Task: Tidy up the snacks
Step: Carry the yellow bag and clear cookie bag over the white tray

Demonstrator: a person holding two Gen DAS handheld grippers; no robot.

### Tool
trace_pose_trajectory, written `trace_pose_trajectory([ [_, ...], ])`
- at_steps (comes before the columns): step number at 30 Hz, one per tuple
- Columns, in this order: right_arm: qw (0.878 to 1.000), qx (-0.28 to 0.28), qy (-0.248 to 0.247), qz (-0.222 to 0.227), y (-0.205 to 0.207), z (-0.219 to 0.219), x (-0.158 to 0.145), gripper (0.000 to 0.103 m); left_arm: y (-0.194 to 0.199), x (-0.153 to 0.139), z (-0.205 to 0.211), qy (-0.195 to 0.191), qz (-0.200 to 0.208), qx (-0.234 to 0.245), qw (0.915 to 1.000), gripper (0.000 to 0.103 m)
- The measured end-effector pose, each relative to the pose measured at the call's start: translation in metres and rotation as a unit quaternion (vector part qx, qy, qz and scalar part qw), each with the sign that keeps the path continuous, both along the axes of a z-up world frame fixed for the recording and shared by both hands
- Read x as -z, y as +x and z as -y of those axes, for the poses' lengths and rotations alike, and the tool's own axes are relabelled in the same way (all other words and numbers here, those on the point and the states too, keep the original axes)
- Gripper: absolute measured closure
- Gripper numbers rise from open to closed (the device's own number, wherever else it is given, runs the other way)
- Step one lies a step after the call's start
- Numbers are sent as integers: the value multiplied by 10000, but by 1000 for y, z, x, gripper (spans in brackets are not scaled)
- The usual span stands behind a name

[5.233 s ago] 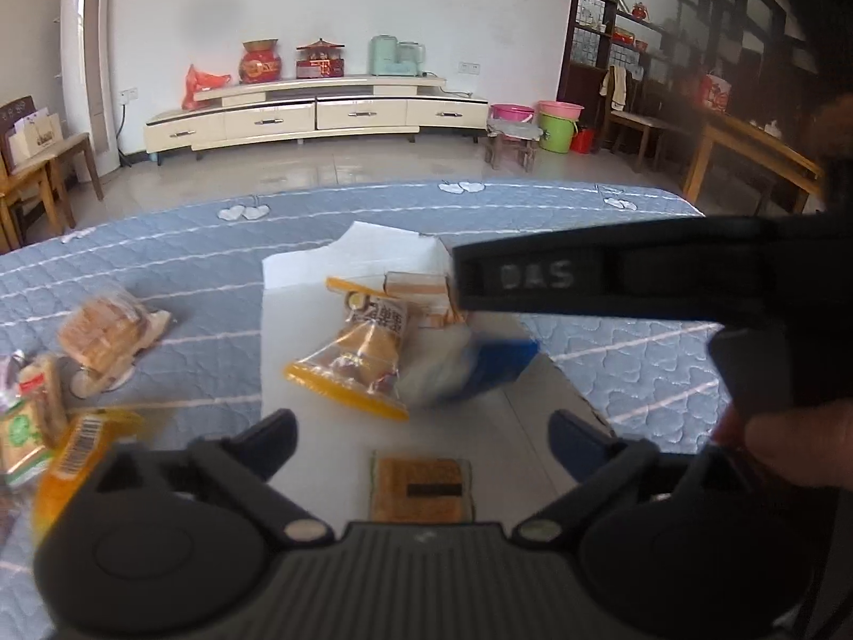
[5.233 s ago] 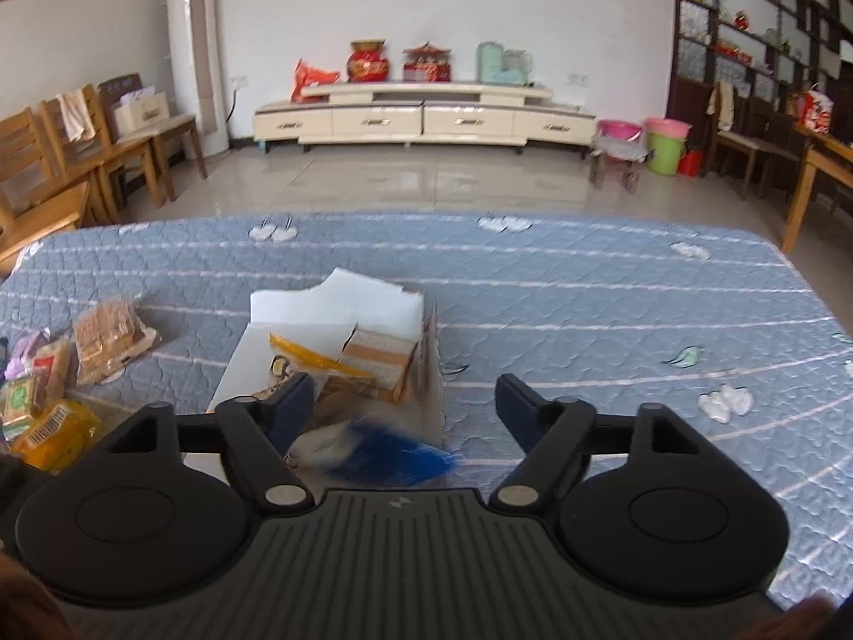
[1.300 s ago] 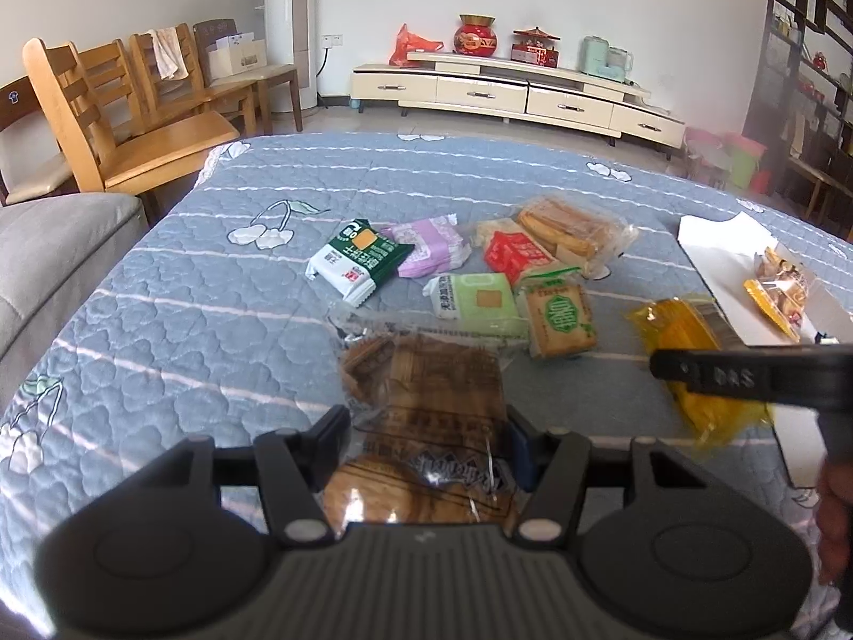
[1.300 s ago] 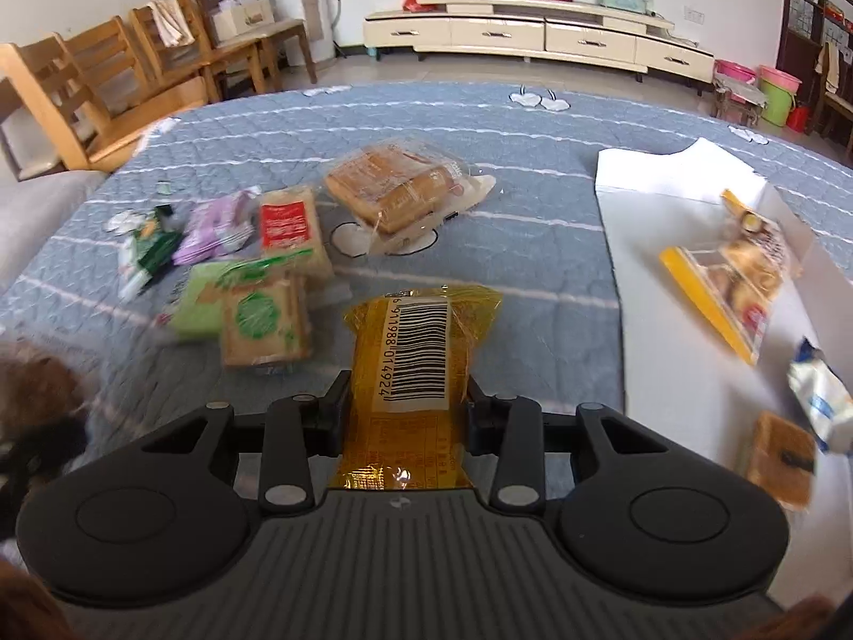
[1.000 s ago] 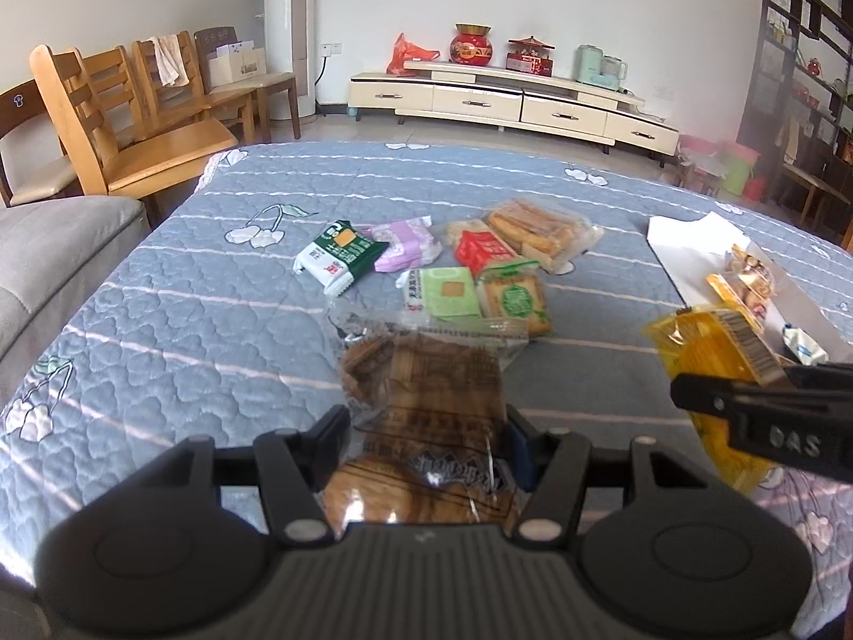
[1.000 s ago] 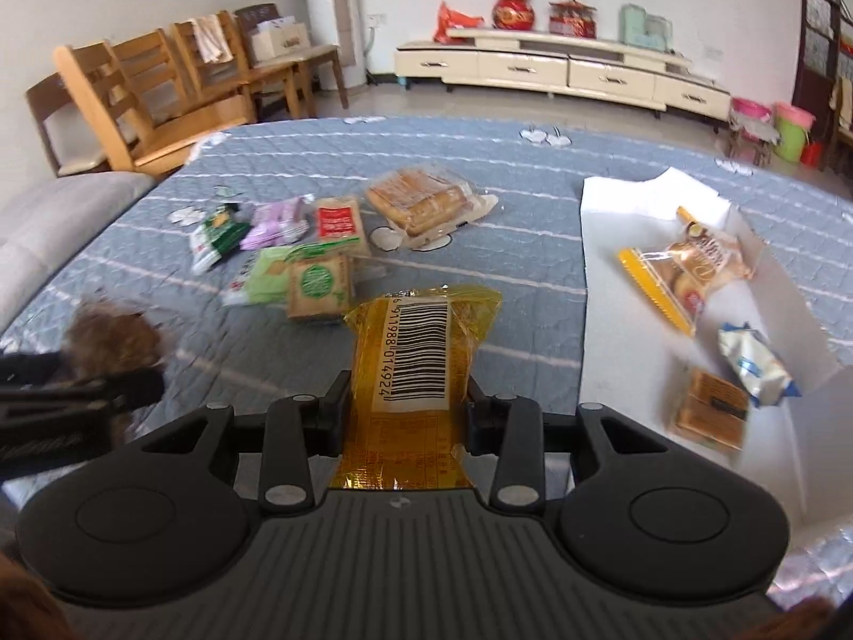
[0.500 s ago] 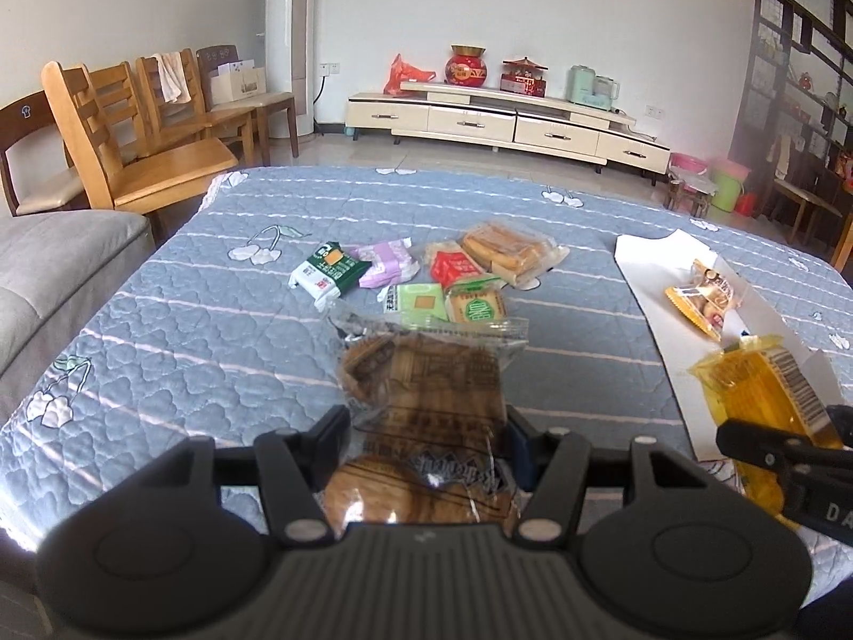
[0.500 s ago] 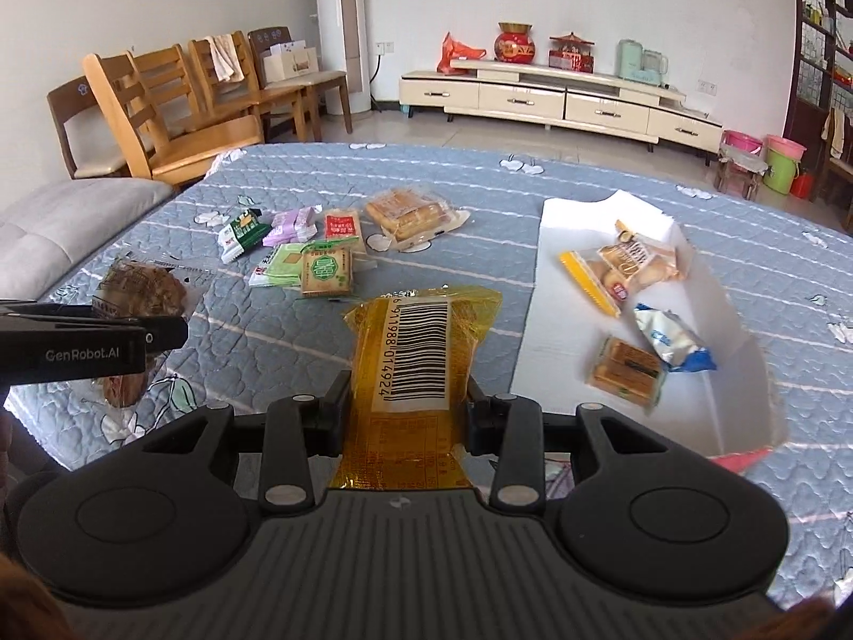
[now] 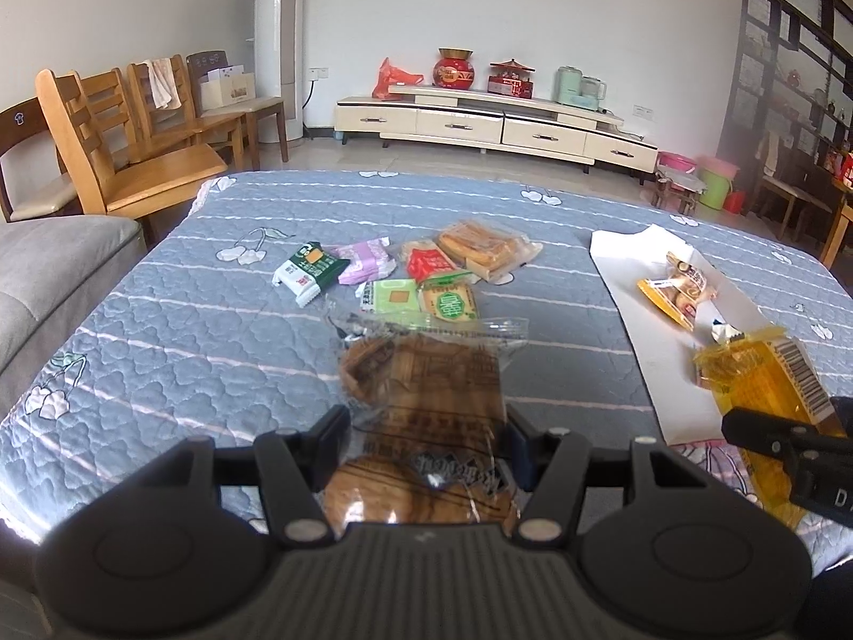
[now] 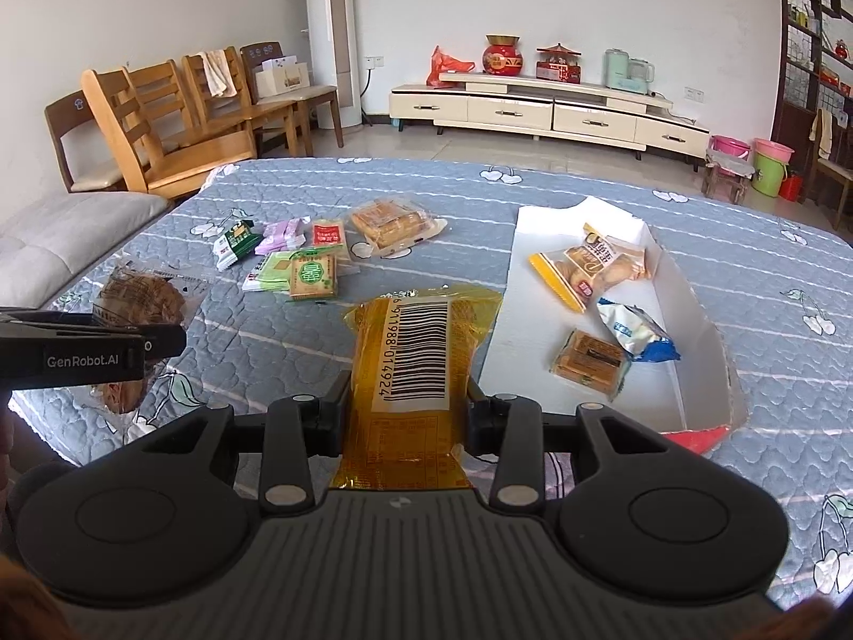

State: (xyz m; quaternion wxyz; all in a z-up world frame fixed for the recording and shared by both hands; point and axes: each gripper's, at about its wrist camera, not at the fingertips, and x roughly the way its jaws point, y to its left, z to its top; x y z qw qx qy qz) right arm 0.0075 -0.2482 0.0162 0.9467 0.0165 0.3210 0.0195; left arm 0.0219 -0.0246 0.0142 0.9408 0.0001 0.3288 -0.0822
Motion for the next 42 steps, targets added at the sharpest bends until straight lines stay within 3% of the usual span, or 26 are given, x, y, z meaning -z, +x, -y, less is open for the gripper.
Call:
trace_pose_trajectory([
  [42, 9994, 332, -1, 103, -25, 28, -3, 56, -8, -1, 46, 52, -29, 536, 9985, 43],
])
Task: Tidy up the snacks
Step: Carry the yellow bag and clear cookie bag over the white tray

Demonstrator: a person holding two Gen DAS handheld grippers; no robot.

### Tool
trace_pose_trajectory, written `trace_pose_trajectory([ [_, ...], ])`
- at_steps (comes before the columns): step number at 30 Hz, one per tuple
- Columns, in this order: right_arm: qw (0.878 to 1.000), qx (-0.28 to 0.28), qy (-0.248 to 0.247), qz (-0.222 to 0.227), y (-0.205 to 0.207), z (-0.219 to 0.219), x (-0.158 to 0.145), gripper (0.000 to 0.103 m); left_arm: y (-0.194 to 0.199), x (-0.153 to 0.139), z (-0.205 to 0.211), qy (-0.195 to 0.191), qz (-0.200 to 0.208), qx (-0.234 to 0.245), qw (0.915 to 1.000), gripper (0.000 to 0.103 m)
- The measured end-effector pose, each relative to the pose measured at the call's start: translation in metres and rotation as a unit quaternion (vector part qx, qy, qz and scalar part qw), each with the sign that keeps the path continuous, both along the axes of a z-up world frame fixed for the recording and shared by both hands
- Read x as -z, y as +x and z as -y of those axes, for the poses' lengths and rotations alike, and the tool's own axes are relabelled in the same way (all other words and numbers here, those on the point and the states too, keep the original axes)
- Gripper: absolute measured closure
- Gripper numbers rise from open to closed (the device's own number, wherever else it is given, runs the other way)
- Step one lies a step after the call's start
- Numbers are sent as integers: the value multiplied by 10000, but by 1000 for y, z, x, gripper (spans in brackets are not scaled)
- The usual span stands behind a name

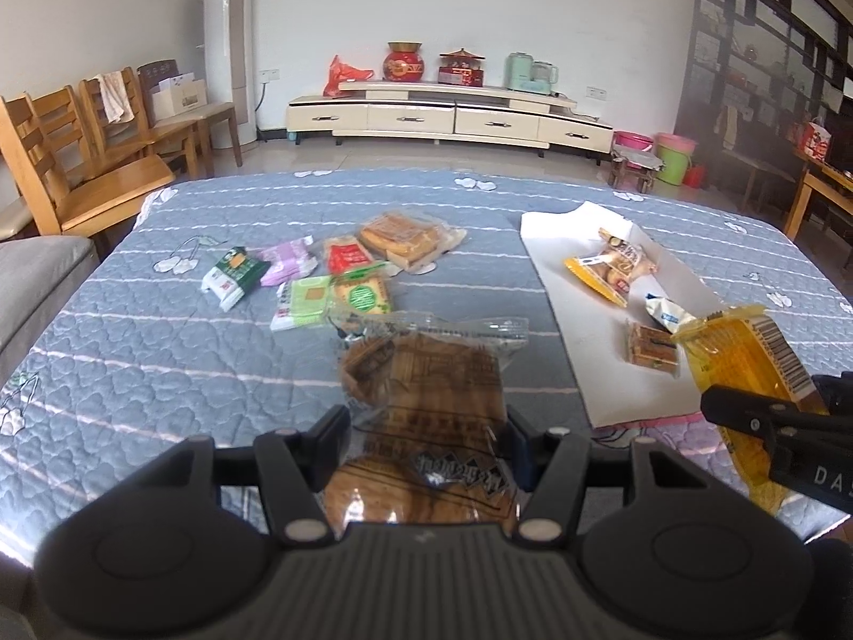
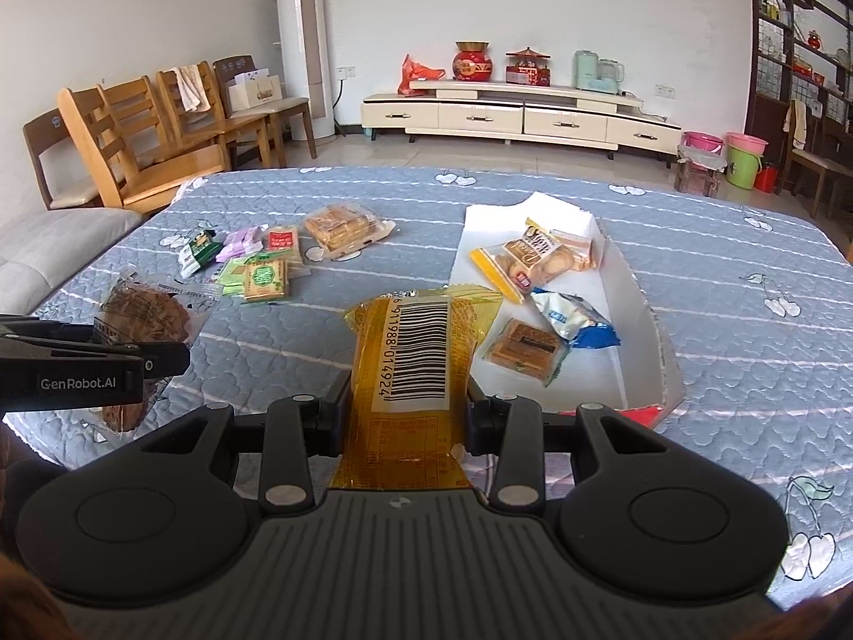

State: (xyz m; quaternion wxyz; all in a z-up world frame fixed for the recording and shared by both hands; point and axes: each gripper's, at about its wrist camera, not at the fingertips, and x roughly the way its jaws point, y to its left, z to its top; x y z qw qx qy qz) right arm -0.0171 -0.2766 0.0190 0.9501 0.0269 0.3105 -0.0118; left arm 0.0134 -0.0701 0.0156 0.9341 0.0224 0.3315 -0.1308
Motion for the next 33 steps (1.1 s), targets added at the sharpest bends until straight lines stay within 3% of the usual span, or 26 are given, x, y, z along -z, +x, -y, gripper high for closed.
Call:
trace_pose_trajectory([
  [20, 9955, 940, 94, 94, -14, 68, -2, 56, 8, -6, 87, 34, 126, 835, 9964, 44],
  [33, 9944, 1048, 67, 108, 11, 97, 1, 56, 32, -3, 145, 45, 116, 1099, 9939, 44],
])
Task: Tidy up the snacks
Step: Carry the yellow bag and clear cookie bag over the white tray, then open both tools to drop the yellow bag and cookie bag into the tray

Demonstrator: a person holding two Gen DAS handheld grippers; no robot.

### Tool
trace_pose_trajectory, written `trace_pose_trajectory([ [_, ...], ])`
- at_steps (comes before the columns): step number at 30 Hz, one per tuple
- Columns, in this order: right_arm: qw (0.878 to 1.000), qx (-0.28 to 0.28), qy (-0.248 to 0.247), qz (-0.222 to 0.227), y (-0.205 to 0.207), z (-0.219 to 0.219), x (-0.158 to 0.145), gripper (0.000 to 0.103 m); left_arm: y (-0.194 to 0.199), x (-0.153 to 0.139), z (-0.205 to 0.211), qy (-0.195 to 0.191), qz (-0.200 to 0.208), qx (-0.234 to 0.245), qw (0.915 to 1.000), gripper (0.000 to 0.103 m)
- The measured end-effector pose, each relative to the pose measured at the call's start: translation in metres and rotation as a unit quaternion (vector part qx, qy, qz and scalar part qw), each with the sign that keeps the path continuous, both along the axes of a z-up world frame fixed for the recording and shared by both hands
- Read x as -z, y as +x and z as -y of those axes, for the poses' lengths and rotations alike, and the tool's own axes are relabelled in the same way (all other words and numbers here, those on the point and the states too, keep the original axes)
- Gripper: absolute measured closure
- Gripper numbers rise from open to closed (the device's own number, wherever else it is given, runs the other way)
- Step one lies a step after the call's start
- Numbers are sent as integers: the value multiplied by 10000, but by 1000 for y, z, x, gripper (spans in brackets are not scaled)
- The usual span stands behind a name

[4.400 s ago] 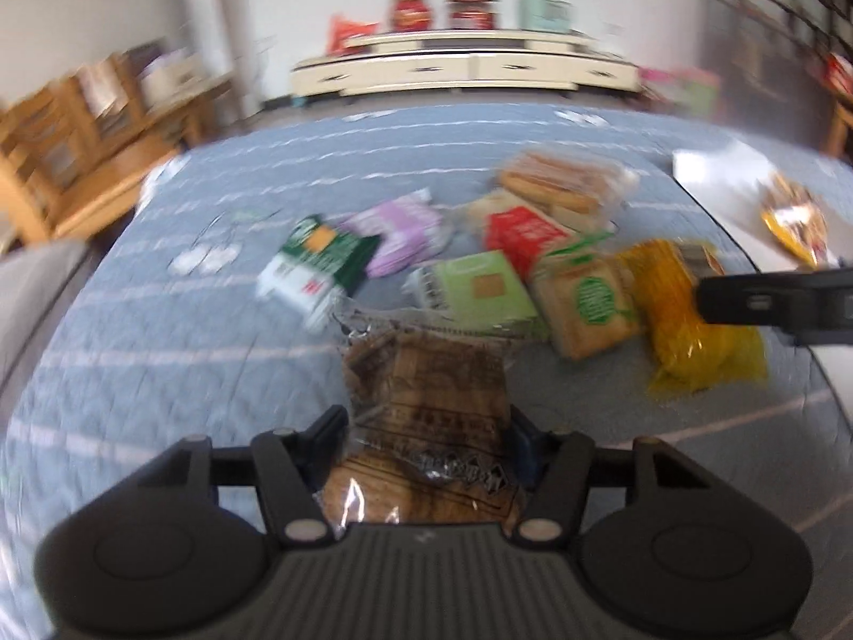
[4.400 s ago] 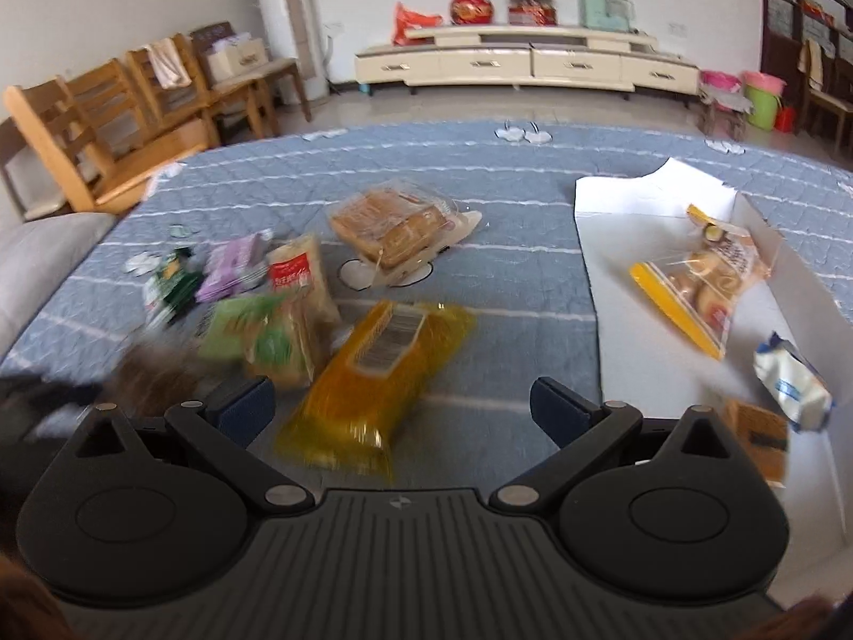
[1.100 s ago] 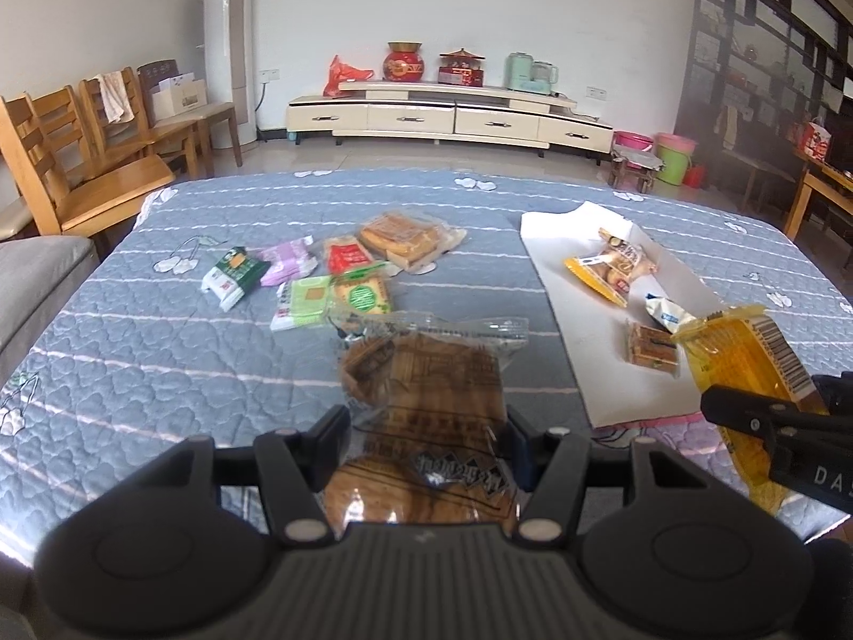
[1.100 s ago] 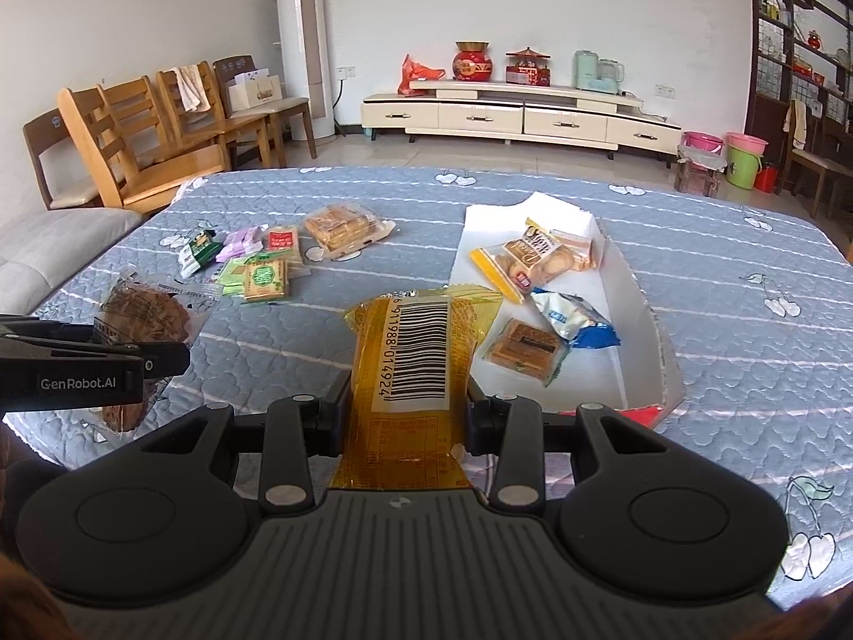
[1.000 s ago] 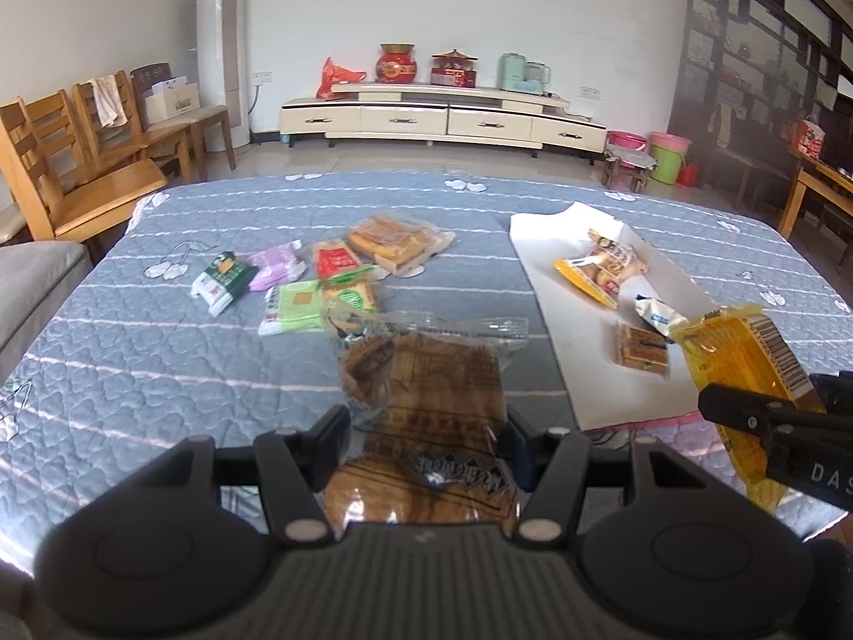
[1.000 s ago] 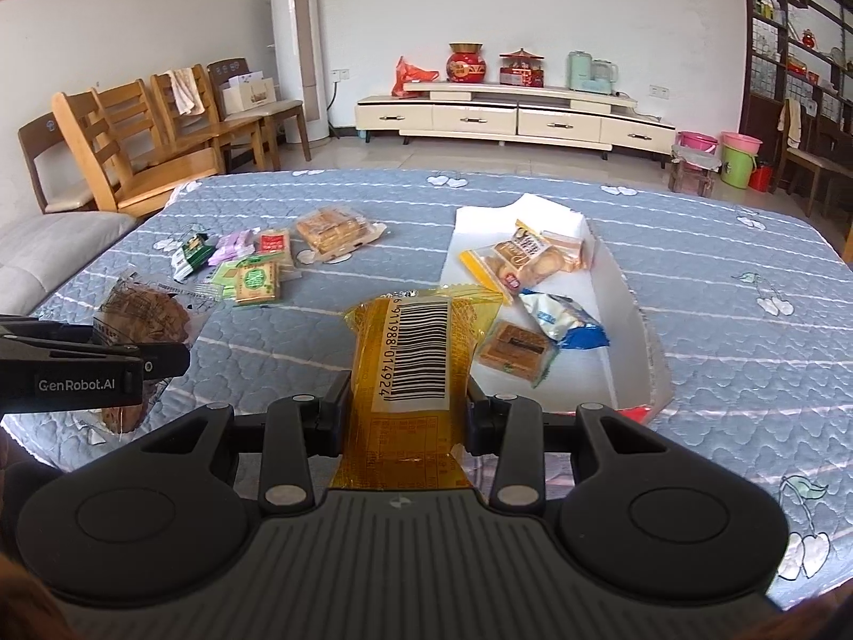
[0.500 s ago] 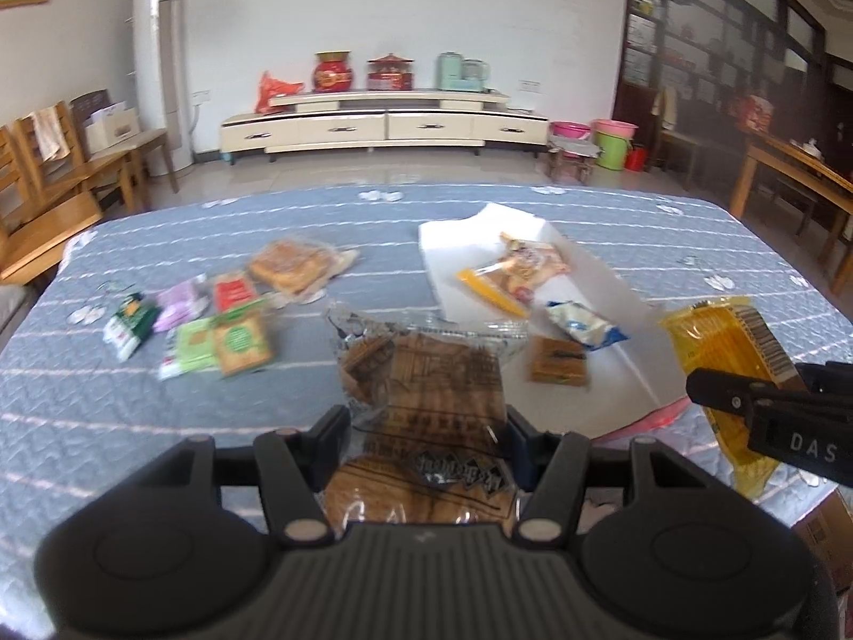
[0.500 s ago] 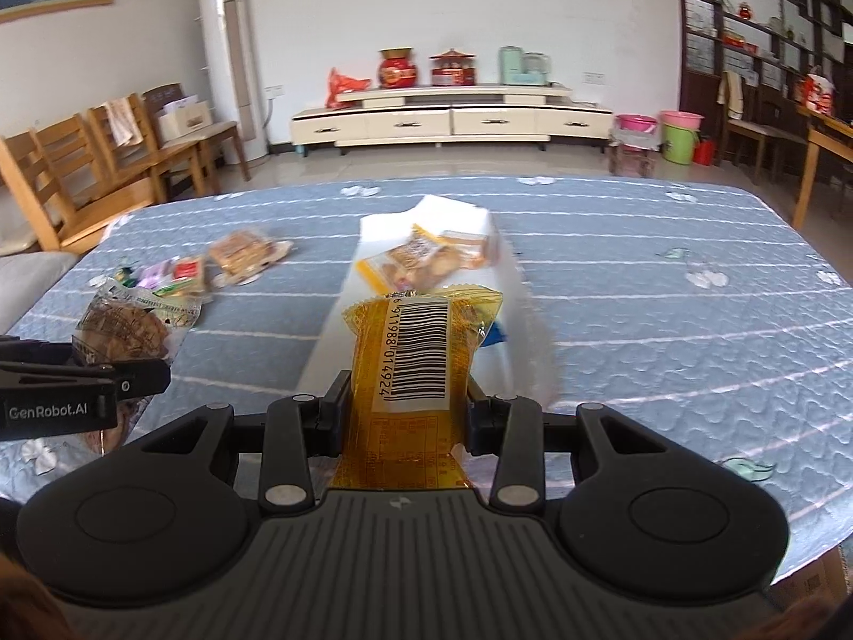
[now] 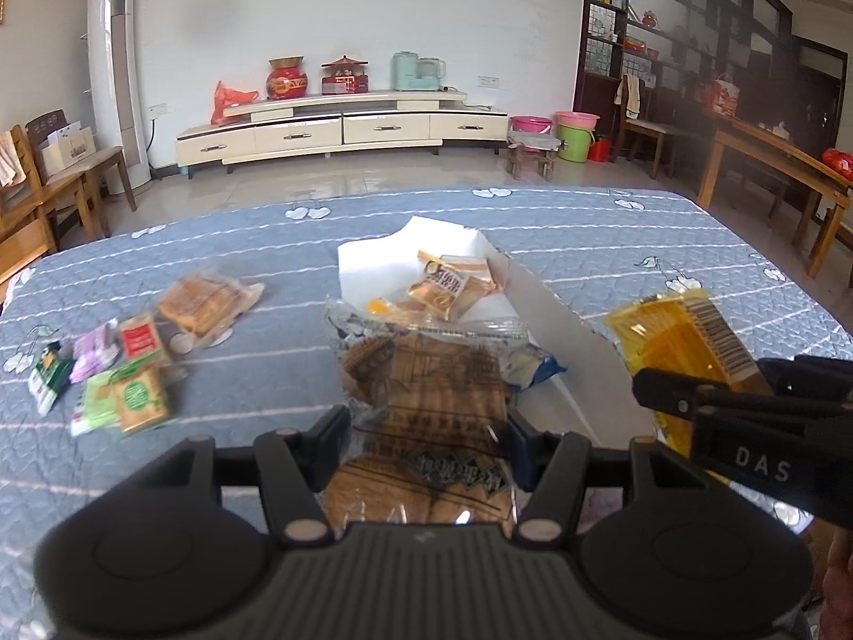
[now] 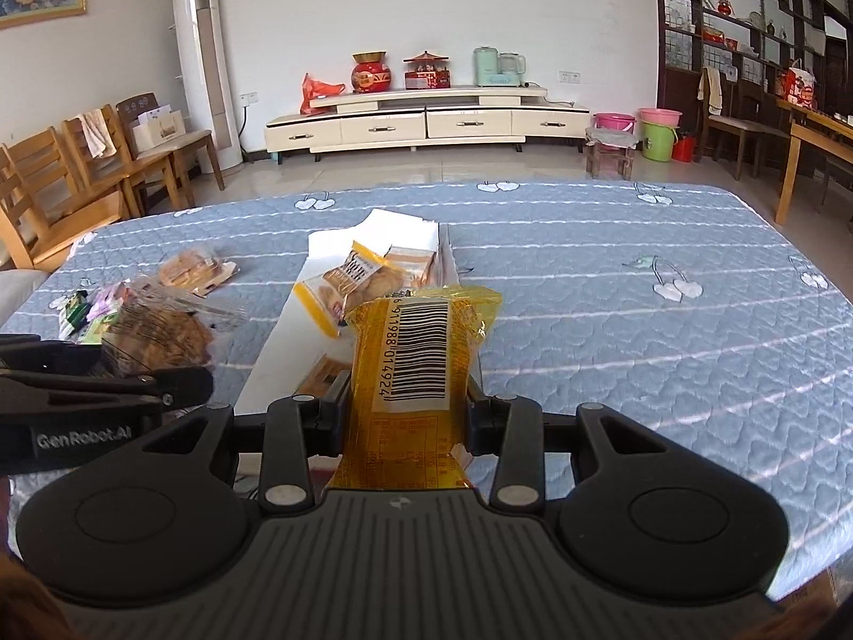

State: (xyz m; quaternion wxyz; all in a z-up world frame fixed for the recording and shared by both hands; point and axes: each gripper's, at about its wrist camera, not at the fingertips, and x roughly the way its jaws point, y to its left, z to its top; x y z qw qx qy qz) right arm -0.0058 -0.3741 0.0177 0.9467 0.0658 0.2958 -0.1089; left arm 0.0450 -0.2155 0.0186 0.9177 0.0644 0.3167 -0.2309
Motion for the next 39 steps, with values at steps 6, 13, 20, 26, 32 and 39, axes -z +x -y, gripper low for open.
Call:
trace_pose_trajectory([
  [6, 10000, -15, -38, -40, 13, 10, 3, 56, 11, 5, 17, 27, -37, 8, 10000, 44],
  [13, 9999, -11, -31, -122, 25, 15, 11, 56, 17, 11, 28, 64, -56, 43, 10000, 44],
  [20, 9998, 20, -63, -178, 26, 17, 12, 49, 24, 14, 30, -23, -174, 168, 9997, 42],
  [26, 9998, 176, -68, -66, 14, 17, 1, 36, 23, 7, 17, -105, -110, 75, 9999, 17],
  [32, 9994, 208, -268, 40, 7, 2, -9, 19, 19, -5, 1, 242, 86, -264, 9993, 12],
  [39, 9988, 110, -387, 262, 2, -20, -23, 0, 14, -18, -32, 400, 240, -697, 9965, 11],
])
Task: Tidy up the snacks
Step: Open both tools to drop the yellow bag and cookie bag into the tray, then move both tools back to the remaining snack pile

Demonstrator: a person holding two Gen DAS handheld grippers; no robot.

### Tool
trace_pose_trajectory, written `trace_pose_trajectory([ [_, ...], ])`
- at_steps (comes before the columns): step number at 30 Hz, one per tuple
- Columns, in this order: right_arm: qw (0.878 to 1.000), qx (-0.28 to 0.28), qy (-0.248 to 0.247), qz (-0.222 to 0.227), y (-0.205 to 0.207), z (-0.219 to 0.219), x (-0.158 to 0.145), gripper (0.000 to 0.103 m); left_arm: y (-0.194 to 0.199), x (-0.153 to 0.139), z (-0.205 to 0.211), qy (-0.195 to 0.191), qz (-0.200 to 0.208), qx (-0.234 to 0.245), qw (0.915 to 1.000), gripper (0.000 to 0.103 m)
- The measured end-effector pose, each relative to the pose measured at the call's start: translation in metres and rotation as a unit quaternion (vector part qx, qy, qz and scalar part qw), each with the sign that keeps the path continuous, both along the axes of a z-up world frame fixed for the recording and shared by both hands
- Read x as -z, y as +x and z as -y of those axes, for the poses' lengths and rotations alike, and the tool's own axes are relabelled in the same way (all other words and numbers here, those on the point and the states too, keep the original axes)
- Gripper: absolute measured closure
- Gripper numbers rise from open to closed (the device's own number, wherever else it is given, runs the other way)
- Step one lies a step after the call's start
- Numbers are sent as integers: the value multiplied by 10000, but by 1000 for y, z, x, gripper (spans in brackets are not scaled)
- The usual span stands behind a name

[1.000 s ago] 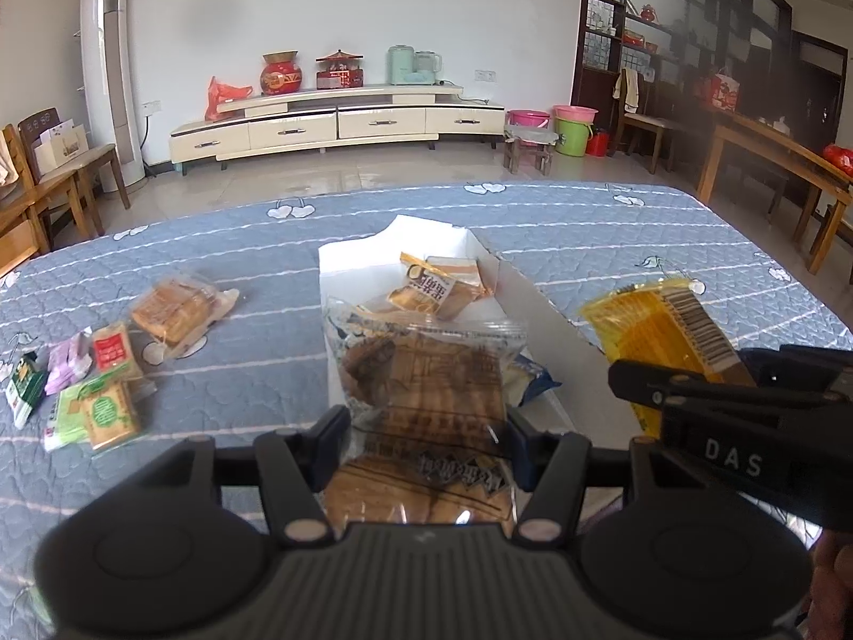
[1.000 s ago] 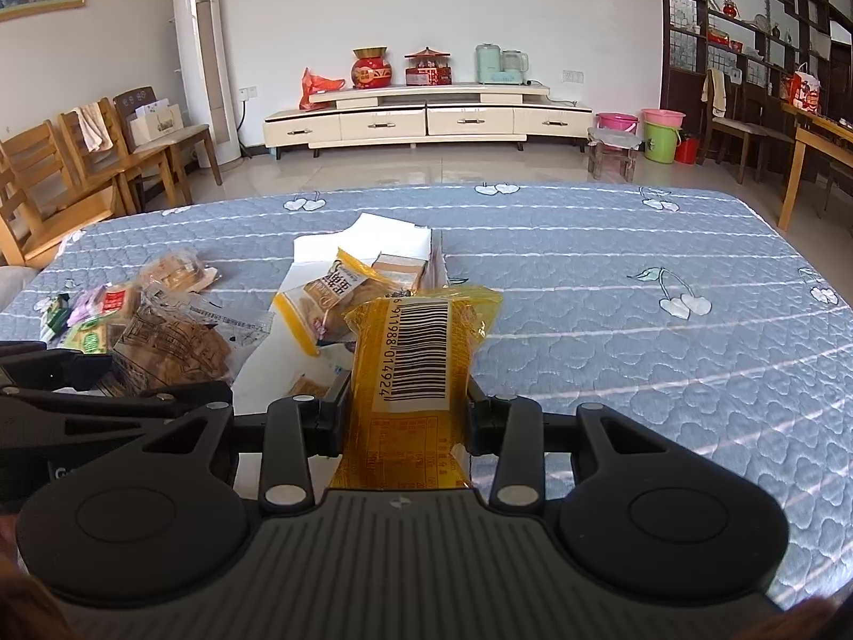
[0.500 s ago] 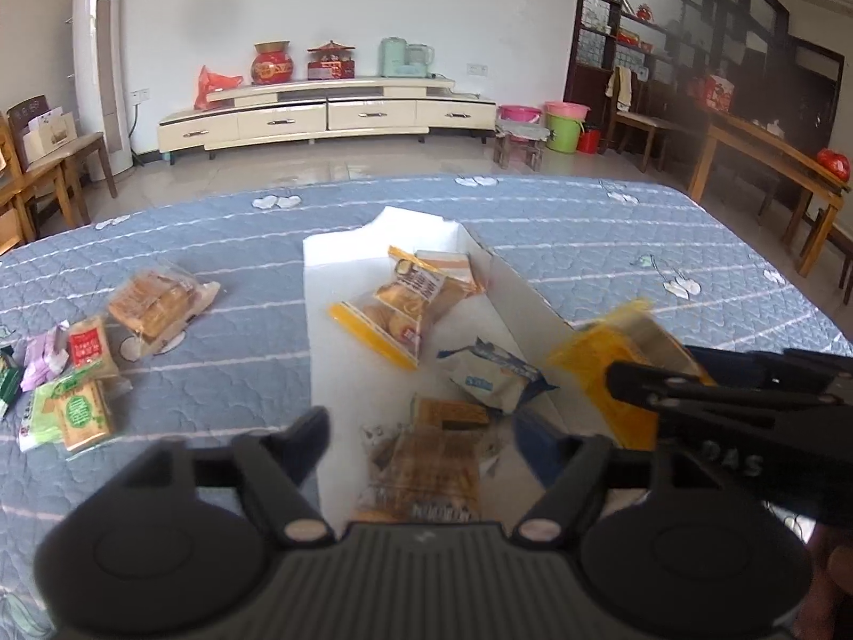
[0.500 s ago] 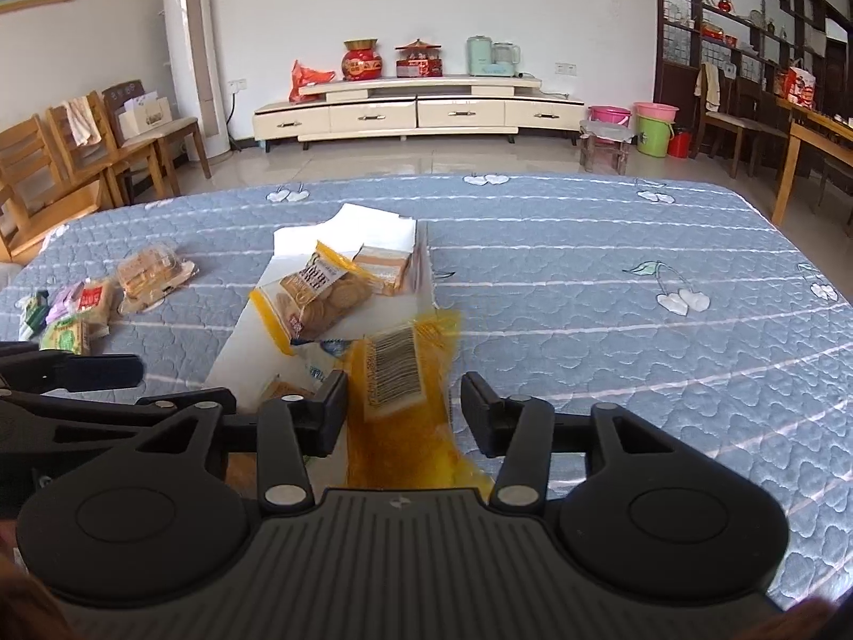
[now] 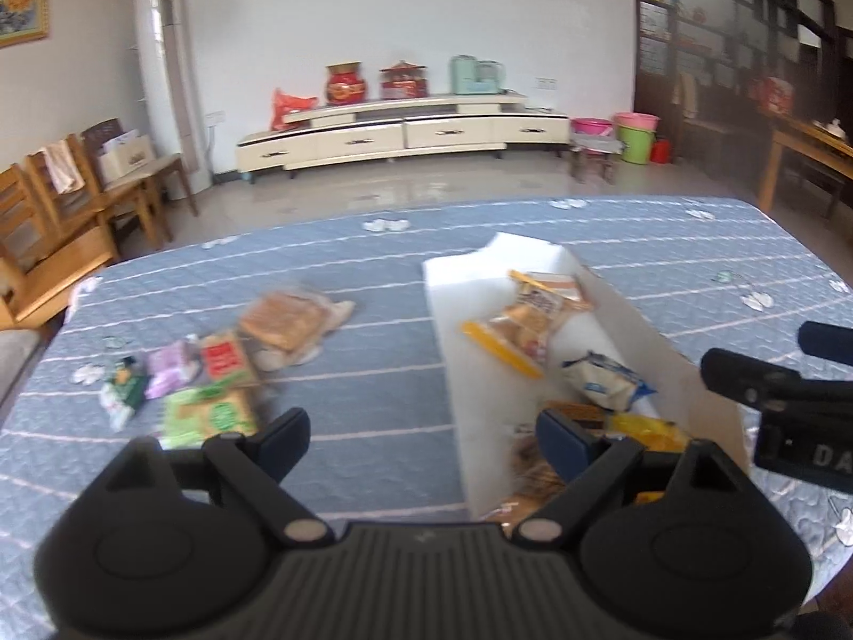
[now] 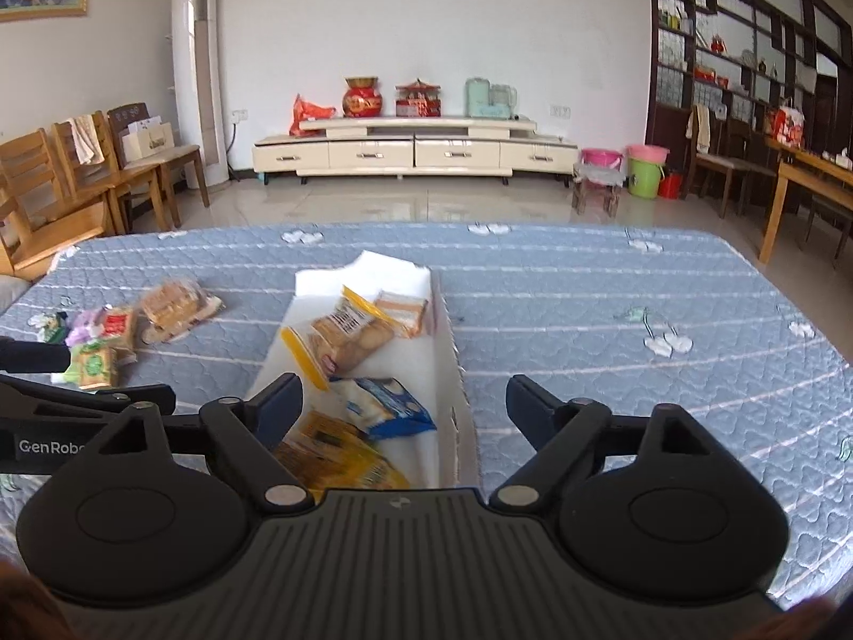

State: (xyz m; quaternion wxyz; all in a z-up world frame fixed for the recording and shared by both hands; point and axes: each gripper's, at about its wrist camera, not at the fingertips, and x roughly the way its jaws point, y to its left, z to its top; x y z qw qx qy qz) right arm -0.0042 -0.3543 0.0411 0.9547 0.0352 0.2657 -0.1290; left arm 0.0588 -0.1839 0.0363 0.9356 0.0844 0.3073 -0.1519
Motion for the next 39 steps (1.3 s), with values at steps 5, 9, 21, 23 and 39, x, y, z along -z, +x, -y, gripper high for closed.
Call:
trace_pose_trajectory([
  [5, 9998, -187, -25, 68, 2, -20, -8, 0, -4, -7, -21, -6, 89, -160, 9998, 11],
  [9, 9994, -354, -5, 41, 7, -36, -8, 0, -6, -7, -37, -2, 127, -299, 9995, 11],
  [21, 9968, -783, -44, -179, 24, -82, 2, 0, -4, 2, -91, -97, 39, -756, 9971, 11],
  [23, 9961, -855, -48, -218, 26, -87, 4, 0, -4, 4, -99, -116, 33, -834, 9964, 11],
  [39, 9889, -1401, -96, -495, 54, -132, 22, 0, 5, 22, -154, -215, -142, -1341, 9906, 11],
])
